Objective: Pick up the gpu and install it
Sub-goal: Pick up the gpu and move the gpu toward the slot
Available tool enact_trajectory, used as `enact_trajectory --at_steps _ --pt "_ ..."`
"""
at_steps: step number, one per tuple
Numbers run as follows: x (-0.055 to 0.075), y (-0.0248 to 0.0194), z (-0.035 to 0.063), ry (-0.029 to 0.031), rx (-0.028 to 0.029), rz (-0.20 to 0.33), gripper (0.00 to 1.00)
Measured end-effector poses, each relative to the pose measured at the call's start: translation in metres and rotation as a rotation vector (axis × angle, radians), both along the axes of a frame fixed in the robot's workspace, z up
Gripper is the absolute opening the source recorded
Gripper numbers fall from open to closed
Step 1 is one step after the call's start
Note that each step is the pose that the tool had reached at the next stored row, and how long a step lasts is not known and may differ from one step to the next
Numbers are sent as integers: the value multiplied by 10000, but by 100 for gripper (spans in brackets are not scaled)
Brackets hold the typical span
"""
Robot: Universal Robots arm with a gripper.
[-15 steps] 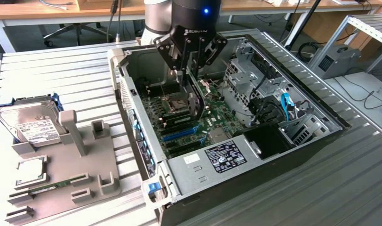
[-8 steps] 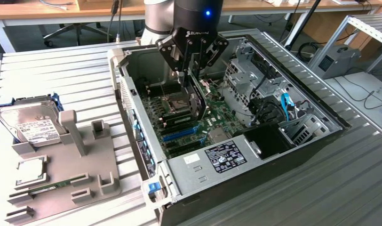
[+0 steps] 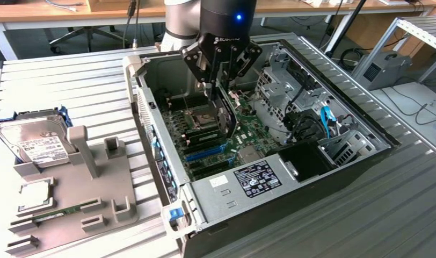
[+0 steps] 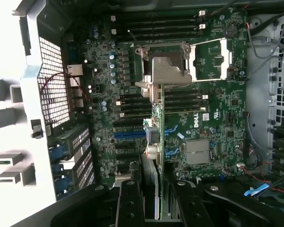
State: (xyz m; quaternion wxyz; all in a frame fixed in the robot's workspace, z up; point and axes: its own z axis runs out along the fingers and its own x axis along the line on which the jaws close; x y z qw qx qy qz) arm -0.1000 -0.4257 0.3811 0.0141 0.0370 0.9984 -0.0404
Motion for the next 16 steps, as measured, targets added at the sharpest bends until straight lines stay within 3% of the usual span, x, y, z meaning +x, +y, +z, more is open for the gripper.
enact_trajectory --at_steps 16 --pt "166 16 -74 -1 -25 0 29"
